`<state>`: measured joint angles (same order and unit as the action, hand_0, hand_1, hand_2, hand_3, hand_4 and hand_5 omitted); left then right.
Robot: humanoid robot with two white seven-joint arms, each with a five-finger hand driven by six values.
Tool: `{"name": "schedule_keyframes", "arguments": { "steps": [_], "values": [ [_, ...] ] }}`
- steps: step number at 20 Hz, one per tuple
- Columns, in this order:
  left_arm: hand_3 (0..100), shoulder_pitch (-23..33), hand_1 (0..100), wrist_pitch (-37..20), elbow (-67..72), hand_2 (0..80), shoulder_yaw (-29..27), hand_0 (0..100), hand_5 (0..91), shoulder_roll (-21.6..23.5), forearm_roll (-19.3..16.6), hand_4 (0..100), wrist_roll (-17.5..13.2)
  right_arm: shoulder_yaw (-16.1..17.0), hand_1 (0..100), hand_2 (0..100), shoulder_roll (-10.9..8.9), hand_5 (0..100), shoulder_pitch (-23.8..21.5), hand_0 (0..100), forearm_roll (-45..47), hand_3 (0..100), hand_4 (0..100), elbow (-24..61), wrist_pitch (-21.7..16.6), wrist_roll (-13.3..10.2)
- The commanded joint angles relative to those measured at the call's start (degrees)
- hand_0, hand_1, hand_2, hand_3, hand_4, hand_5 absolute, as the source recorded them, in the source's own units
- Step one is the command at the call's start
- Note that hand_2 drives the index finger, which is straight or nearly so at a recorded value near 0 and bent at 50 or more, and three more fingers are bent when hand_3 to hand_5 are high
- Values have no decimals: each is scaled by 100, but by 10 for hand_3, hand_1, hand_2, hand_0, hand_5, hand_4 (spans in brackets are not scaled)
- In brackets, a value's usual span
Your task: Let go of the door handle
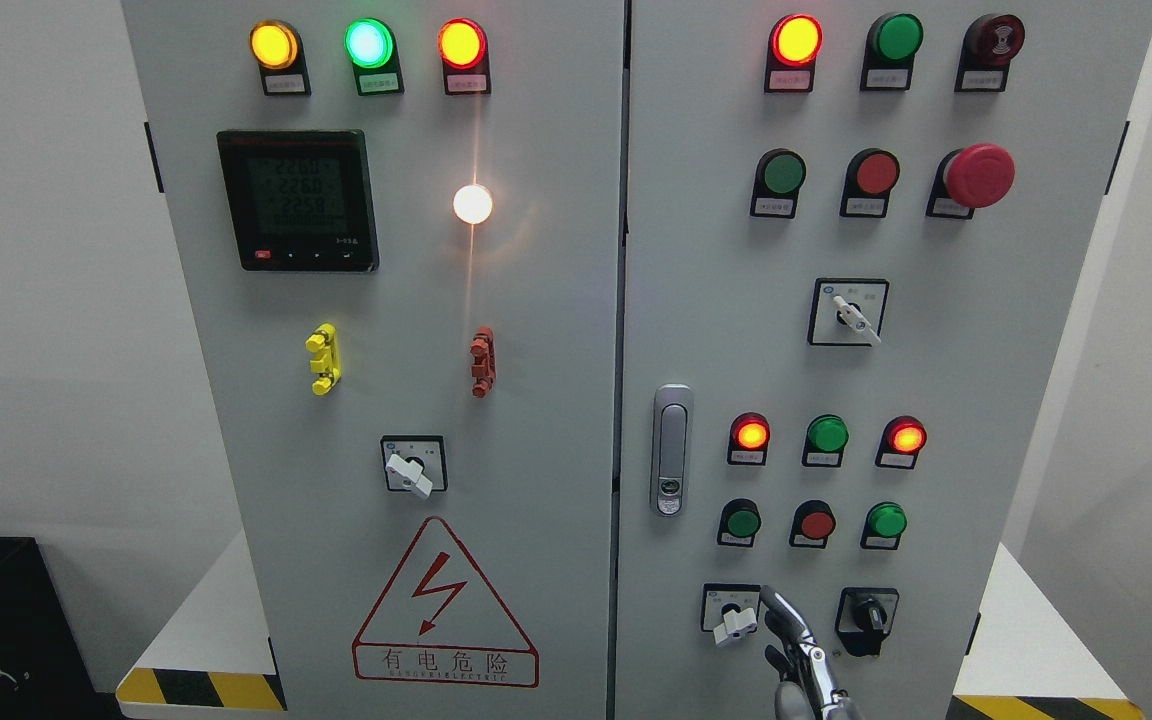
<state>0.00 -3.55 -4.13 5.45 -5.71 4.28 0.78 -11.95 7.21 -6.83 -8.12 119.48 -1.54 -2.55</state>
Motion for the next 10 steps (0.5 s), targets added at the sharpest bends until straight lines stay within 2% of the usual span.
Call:
{"name": "schedule_keyframes", "arguments": {
  "steps": [1,10],
  "values": [
    [0,97,556,-5,0,0,0,120,0,0,3,0,1,0,9,0,0,139,-3,361,-6,106,147,-4,13,27],
    [0,97,556,-5,0,0,0,120,0,0,3,0,1,-44,17,0,0,173,-12,367,-32,142,185,5,13,44]
  ]
}}
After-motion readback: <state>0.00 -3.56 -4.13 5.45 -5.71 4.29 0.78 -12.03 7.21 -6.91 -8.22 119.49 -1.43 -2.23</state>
